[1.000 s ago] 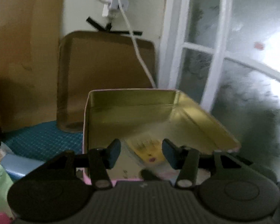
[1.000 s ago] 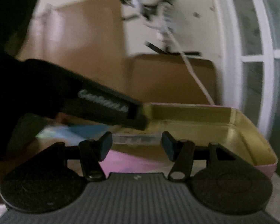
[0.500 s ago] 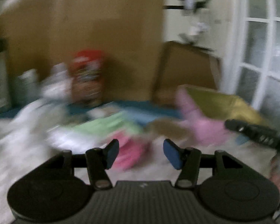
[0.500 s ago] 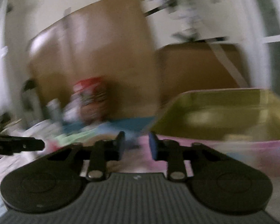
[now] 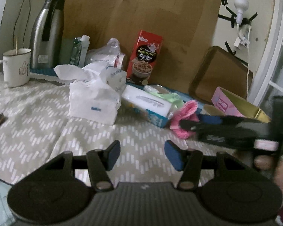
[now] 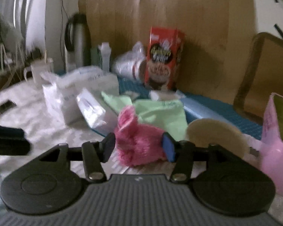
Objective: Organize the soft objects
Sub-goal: 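Grasp the pink knitted toy with the left tool, then carry the pink knitted toy into the tin box and release it, then grasp the white-and-blue packet with the left tool, then carry the white-and-blue packet into the tin box and release it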
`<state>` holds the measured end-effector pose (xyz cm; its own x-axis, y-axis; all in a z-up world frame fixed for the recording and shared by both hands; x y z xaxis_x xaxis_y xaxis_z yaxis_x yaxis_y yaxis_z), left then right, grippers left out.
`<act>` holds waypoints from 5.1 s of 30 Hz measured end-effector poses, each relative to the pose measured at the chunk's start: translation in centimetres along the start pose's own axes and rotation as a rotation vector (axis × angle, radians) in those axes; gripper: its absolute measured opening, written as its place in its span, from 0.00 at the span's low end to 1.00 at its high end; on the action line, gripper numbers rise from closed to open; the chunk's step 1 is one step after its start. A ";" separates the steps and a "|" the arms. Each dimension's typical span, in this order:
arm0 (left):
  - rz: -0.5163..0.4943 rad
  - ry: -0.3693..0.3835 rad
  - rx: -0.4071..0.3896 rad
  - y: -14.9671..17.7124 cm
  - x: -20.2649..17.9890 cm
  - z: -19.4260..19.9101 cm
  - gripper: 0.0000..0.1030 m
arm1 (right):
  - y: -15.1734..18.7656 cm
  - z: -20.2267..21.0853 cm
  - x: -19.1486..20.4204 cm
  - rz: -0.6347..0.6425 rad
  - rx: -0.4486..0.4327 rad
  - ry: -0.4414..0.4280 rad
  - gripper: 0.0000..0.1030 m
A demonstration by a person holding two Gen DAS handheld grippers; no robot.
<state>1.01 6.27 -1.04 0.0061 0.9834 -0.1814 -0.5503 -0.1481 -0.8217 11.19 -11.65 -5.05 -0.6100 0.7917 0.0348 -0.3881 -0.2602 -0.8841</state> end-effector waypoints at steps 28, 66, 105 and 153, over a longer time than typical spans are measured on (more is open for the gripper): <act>0.015 0.204 0.141 0.6 -3.0 -3.5 0.42 | 4.3 3.6 6.0 -0.017 0.048 -0.184 0.49; 0.034 0.006 0.040 1.3 -2.1 -1.0 0.65 | 0.7 9.0 -4.8 -0.155 -0.179 -0.057 0.31; 0.011 0.149 0.147 1.2 -2.0 -2.1 0.58 | 7.4 9.1 4.5 -0.051 0.072 -0.215 0.70; 0.043 -0.101 -0.001 0.1 3.0 -3.6 0.64 | -1.8 0.1 0.1 0.108 -0.001 -0.035 0.44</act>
<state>3.95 8.81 -3.63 -0.1020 0.9817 -0.1611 -0.5476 -0.1906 -0.8147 11.74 -11.11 -3.39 -0.6719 0.7393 -0.0450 -0.3181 -0.3429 -0.8839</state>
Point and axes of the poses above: each gripper's, at about its wrist camera, not at the fingertips, and z roughly against the way its jaws point, x to its left, y to its underside, the point moved 6 cm from there along -z, roughly the way its jaws point, and after that the axes turned 10 degrees about -y, right-handed, at the moved point
